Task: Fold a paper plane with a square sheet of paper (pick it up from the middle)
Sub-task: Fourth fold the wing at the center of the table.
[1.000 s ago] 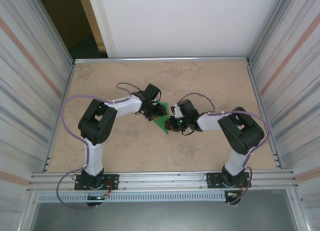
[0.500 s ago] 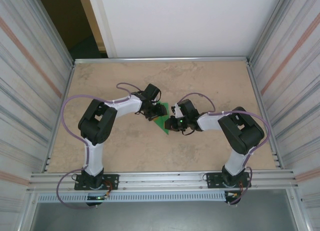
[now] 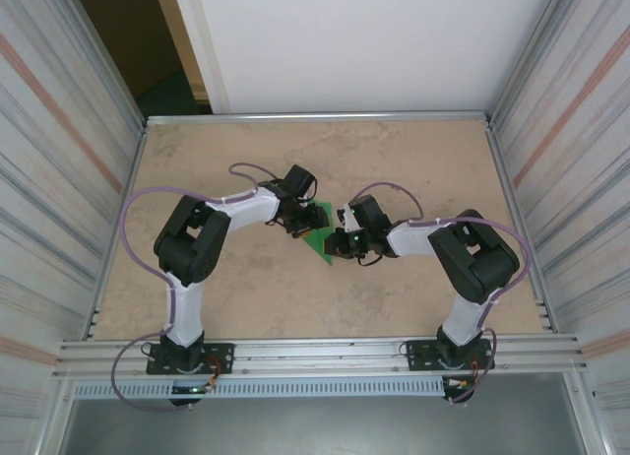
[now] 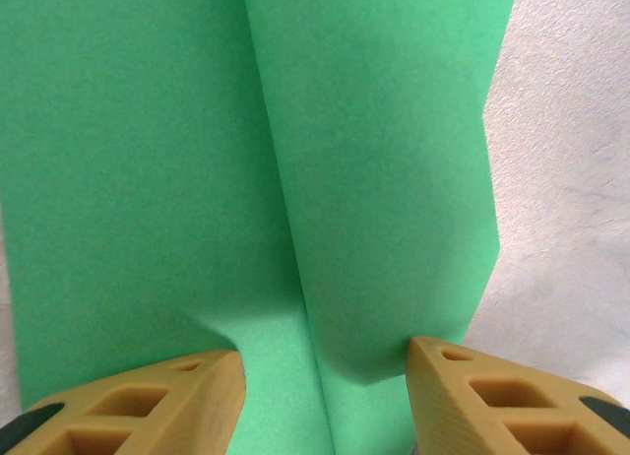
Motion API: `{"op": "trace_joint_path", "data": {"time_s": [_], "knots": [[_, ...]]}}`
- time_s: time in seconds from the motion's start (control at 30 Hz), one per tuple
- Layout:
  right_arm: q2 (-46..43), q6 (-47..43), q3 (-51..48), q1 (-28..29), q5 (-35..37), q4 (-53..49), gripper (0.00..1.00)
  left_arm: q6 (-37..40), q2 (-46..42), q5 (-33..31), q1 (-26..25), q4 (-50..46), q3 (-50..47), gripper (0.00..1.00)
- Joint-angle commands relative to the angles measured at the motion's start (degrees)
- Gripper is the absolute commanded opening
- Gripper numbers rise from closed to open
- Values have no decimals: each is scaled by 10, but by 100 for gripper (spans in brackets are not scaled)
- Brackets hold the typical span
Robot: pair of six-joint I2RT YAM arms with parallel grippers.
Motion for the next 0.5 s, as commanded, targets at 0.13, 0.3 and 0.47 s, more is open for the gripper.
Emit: {"op": "trace_joint_path", "data": {"time_s": [0.13,0.3,0.47], "knots": [[15,-12,14,0,13,-20,12,-3,102,-61,-3,-125,-59,51],[22,-14,19,2,5,-21,12,-3,104,-60,-3,-124,-58,51],[31,-16,22,5,5,-25,13,-3,103,-58,-3,-124,-60,51]]}}
